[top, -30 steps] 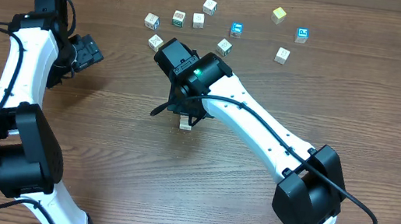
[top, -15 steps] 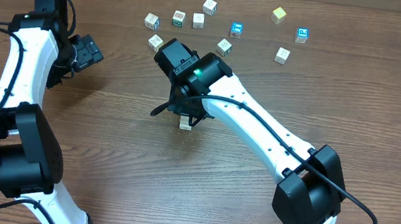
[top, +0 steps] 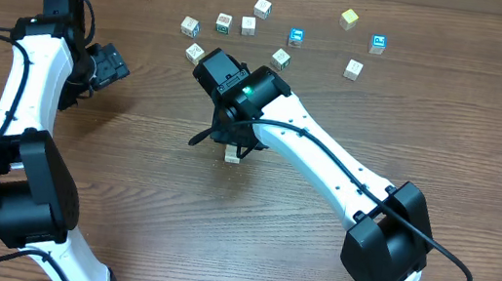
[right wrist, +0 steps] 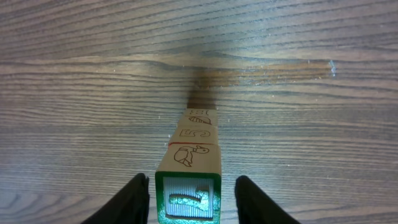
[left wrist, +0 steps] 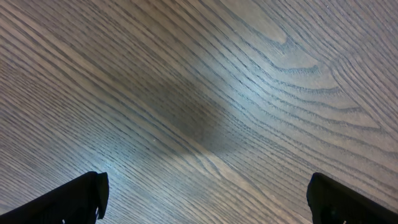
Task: Form a tower
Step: 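Align and lower the green-bordered block onto the 'E' block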
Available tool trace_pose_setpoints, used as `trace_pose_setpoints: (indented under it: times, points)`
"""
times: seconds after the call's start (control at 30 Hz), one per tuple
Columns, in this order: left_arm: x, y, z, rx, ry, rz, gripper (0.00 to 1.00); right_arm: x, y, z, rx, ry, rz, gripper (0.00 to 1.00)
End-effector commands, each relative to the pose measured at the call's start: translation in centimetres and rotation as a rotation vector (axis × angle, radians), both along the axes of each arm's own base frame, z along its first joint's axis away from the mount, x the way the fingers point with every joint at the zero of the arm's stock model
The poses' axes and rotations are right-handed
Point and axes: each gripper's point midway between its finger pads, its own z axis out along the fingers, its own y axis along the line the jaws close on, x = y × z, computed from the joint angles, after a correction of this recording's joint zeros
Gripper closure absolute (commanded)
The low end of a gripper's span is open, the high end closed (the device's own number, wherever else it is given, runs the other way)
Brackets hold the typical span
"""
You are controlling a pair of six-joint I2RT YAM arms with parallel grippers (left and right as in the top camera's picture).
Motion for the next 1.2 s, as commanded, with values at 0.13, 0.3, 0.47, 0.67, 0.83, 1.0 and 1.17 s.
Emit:
trace_pose_setpoints:
  times: [0.13,0.3,0.47,0.67,0.83,1.0,1.17]
  points:
    - [0.25,-0.07,0.06,0.003,-0.003,-0.014,0.00,0.53,0.65,0.90,0.019,-0.029,0.003,0.61]
    - [0.25,-0.07,0.06,0.003,-0.003,-0.014,0.01,0.53,0.66,0.91,0.019,-0.029,0.003,0.68]
    - [0.25,-0.07,0.06,0.003,-0.003,-0.014,0.01,0.58,0.71,0.92,0.021,-0.031,0.004,0.70]
    - [0.25,-0.07,0.06,0.003,-0.003,-0.014,0.00,0.59,0.72,0.93,0.022,-0.031,0.003,0.70]
    - [0.25,-0.07,0.06,0.003,-0.003,-0.014,0.00,0.65,0.80,0.95,0.025,-0.034,0.004,0.70]
    - [0.25,-0.07,0.06,0.003,-0.003,-0.014,0.01,0.69,0.83,0.96,0.027,-0.036,0.003,0.70]
    - [0.25,-0.07,0.06,0.003,-0.003,-0.014,0.01,0.62,0.77,0.94,0.024,-0.032,0.004,0.69]
